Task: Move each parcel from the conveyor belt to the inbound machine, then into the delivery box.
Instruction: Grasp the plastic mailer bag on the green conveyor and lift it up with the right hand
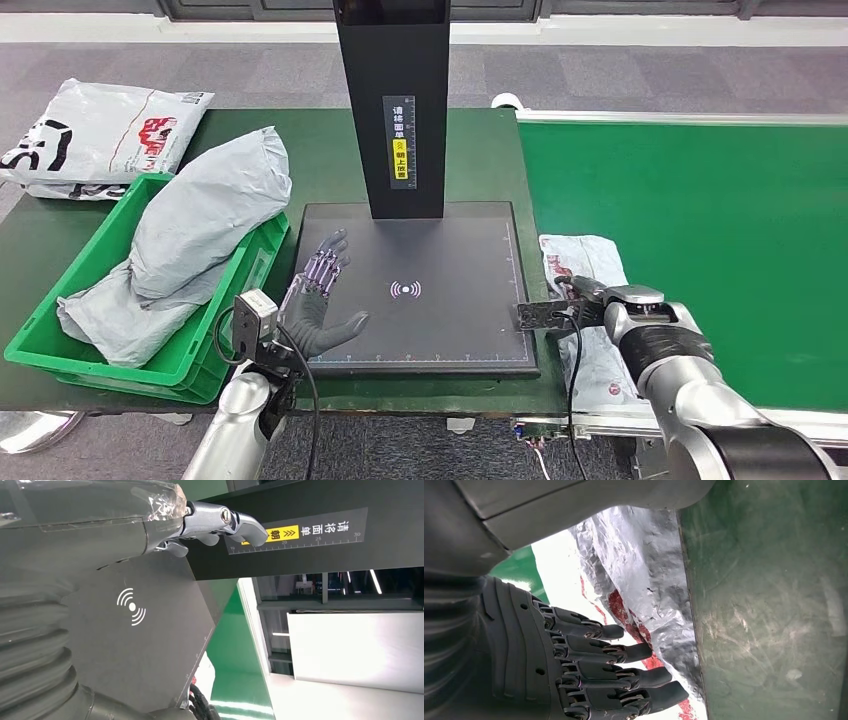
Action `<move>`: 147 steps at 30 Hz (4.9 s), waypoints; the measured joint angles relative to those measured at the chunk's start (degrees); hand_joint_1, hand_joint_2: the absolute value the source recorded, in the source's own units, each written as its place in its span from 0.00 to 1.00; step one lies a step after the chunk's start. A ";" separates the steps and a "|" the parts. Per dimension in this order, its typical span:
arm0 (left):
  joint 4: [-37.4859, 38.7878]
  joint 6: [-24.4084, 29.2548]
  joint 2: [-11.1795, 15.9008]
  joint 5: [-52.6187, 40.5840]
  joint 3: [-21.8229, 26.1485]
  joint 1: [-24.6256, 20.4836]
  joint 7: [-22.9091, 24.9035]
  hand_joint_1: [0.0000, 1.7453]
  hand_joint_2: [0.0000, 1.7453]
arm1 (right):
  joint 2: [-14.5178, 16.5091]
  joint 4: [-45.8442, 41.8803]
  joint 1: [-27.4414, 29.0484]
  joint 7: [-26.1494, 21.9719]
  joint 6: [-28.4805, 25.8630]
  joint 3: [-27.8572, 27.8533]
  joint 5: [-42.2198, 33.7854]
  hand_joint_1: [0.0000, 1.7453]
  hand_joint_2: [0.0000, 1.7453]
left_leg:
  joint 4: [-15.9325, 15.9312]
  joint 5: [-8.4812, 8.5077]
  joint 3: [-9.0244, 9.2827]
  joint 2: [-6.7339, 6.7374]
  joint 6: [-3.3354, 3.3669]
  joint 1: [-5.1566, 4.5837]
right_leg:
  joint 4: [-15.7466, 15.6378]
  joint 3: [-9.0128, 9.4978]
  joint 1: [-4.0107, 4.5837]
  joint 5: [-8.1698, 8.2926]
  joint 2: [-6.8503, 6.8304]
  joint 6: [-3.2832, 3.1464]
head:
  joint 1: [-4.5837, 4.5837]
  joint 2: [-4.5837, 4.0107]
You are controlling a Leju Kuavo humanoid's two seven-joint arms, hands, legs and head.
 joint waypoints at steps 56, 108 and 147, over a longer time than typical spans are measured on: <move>2.19 -0.25 1.57 -0.55 -0.23 -0.83 0.39 0.00 1.00 | -12.79 -1.78 -1.72 -1.24 -13.07 1.99 -9.39 0.00 1.00 | 0.11 0.00 -0.20 -0.21 0.15 -0.08 | -0.02 0.00 -0.10 0.00 -0.21 0.24 | 0.00 0.00; 2.40 0.21 1.88 -0.79 -0.23 -0.68 0.17 0.00 1.00 | -10.65 -1.29 1.22 2.03 -5.03 9.86 -9.96 0.00 1.00 | 0.10 -0.02 -0.21 -0.24 0.15 -0.04 | -0.02 -0.03 -0.06 -0.02 -0.21 0.24 | 0.00 0.00; 2.56 1.33 1.62 -2.10 -0.23 -1.57 0.39 0.00 1.00 | -9.96 -1.00 7.71 2.86 -6.33 10.02 -12.30 1.00 1.00 | 0.10 -0.03 -0.13 -0.24 0.16 -0.03 | -0.03 0.03 -0.05 -0.05 -0.22 0.24 | 0.00 0.00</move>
